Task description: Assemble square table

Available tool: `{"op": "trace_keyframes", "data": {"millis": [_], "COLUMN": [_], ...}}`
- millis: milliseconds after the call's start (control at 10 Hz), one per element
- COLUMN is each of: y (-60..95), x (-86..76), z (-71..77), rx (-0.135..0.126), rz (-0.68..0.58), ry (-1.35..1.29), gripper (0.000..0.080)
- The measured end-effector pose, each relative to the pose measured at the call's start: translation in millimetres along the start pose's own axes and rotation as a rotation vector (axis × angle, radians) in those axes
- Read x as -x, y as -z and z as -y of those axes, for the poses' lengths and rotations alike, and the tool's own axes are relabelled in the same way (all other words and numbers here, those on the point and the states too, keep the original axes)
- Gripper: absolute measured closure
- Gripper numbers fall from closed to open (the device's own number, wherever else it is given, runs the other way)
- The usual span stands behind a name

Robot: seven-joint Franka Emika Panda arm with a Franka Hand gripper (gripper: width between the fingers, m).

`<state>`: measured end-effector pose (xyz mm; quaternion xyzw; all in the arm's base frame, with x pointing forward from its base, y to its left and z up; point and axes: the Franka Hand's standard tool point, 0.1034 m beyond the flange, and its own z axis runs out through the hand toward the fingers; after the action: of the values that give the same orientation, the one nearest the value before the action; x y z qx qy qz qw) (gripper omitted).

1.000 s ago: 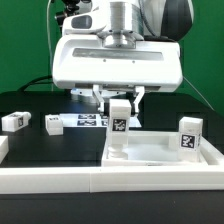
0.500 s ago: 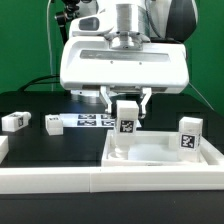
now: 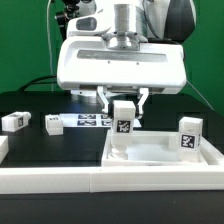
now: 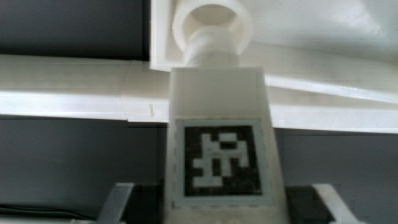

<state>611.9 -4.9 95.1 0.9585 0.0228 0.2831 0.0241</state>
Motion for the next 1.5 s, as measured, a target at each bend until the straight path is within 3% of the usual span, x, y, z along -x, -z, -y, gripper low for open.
{"op": "trace_keyframes", "data": {"millis": [1100, 1500], "y": [0.3, -5.7], "x": [5.8, 16.7], "z": [0.7, 0.9], "rx": [0.006, 0.011], "rz": [-0.005, 0.001], "ry": [0.003, 0.005], "gripper": [0.0509, 0.0509]}}
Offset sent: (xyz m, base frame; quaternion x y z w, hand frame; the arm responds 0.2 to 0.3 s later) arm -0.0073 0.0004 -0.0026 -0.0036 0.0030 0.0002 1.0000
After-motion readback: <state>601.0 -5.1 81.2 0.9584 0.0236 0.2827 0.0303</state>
